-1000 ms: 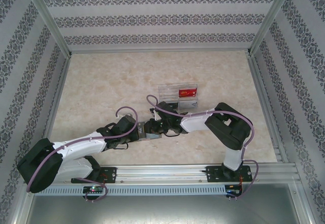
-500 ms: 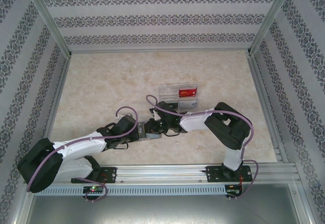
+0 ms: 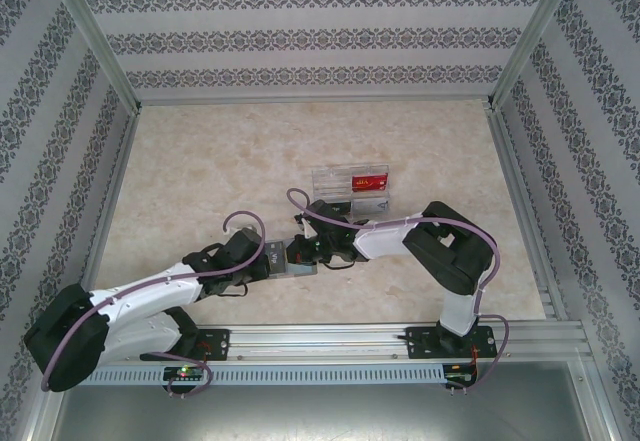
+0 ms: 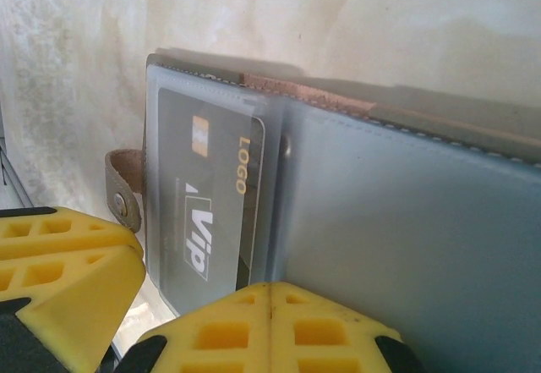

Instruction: Take the credit cards out of the card holder

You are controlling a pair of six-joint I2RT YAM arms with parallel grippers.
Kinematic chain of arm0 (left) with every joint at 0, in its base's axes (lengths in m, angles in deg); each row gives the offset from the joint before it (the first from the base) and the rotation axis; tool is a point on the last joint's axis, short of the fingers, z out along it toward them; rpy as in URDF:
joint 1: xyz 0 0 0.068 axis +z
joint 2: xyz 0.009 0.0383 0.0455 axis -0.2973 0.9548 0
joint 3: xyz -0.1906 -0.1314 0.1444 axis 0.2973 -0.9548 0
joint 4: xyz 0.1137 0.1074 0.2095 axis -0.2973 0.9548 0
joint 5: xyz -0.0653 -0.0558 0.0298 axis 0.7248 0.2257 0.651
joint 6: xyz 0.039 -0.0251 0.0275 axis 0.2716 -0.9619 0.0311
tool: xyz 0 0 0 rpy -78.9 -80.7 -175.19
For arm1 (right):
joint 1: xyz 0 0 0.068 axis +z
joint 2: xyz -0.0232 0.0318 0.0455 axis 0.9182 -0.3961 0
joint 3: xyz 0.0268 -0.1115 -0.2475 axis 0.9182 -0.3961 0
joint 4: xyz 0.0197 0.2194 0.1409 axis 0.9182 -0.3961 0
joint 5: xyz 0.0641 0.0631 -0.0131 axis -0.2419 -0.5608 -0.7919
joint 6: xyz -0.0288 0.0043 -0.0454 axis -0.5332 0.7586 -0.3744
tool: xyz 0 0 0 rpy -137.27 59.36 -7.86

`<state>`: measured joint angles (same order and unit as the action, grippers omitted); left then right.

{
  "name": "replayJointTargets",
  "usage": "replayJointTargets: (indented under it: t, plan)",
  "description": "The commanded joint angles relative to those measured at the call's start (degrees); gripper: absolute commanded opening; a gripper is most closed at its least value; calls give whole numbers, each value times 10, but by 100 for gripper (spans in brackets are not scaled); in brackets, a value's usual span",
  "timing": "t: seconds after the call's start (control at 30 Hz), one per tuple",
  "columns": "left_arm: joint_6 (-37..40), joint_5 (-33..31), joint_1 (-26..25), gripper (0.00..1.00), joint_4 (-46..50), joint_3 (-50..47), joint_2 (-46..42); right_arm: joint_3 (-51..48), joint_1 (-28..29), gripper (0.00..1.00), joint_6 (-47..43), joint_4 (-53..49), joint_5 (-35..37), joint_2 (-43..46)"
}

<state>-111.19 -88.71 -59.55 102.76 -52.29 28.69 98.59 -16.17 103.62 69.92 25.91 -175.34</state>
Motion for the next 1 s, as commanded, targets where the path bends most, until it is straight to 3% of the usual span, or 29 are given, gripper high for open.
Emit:
replayJointTargets:
  t: [0.0,0.4,0.97]
  plan:
    - [15,-15,7,18,33,14,0,6,1,2,-14,-16,0,20]
    - [26,1,19,8,1,13,39,13,2,20,-19,-26,-2,25]
    - [13,11,19,4,-14,-1,50,25,6,21,-11,-41,-1,4]
